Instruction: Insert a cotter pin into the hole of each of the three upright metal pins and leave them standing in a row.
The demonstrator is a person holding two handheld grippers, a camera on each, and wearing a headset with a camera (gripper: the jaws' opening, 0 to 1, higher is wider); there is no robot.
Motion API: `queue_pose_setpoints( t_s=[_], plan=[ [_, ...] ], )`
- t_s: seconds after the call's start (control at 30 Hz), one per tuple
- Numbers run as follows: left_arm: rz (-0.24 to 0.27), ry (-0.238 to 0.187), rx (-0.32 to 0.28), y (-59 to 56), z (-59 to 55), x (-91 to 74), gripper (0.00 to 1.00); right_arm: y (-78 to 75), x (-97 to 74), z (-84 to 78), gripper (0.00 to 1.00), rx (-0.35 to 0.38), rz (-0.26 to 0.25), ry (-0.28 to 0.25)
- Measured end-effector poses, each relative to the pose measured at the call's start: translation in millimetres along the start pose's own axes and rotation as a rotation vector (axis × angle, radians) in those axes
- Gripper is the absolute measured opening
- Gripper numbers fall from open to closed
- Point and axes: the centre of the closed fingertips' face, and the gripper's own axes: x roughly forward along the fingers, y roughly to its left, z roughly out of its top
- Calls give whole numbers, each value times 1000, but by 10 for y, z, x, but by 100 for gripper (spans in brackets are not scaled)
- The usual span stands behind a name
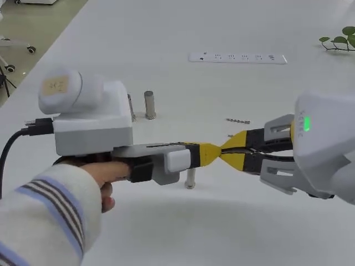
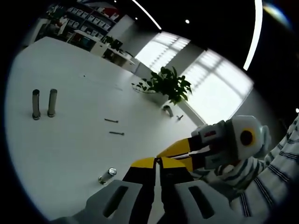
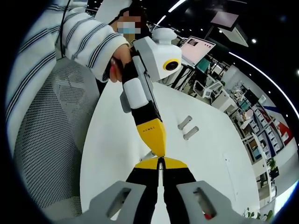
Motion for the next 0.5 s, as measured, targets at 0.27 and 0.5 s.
queue_pose_setpoints(
  t_s=[0.27, 0.5],
  plan=[
    [-2, -15, 21, 8, 16, -32, 0, 3, -30, -69, 6, 71, -11, -7],
    [-8, 10, 120, 3, 9, -97, 0, 30, -72, -193, 11, 193, 9, -5]
  ],
)
